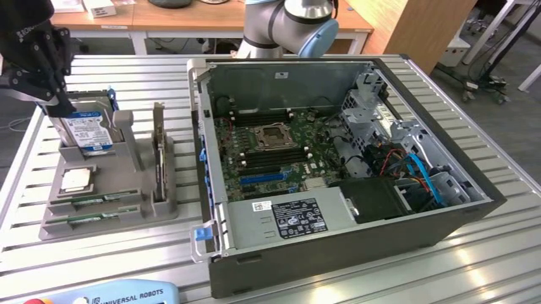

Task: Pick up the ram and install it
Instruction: 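Pick up the ram and move it above insertion slot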

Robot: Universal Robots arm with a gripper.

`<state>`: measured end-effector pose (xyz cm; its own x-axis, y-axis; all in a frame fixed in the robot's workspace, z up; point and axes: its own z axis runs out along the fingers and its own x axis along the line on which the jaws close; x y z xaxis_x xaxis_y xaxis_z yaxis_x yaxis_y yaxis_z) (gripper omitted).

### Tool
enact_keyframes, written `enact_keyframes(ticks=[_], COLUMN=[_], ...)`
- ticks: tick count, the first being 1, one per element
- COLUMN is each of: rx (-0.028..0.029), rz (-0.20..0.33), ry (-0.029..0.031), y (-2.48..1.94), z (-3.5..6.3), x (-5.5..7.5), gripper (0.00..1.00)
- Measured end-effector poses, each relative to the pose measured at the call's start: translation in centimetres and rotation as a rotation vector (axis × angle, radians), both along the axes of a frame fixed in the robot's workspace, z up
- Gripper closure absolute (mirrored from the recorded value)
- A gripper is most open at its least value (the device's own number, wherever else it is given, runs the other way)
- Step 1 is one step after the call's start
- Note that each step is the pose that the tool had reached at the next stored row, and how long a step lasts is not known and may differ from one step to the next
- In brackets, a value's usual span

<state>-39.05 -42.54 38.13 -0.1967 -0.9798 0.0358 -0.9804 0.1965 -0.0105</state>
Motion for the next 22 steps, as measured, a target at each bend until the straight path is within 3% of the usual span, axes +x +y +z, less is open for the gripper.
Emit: enact_keyframes(ticks=[3, 8, 17, 22], rx=[0.0, 0.0001, -0.0002, -0.0002], rz=[0.015, 0.017, 0.086, 0.09], ry=[0.0071, 0.0072, 0.0072, 0.0073], y=[0.0, 0.0, 0.0, 0.0], z=[-0.02, -0.03, -0.13, -0.14], x=[0.04, 0.1, 0.7, 0.71], gripper=[0.9, 0.9, 0.9, 0.9])
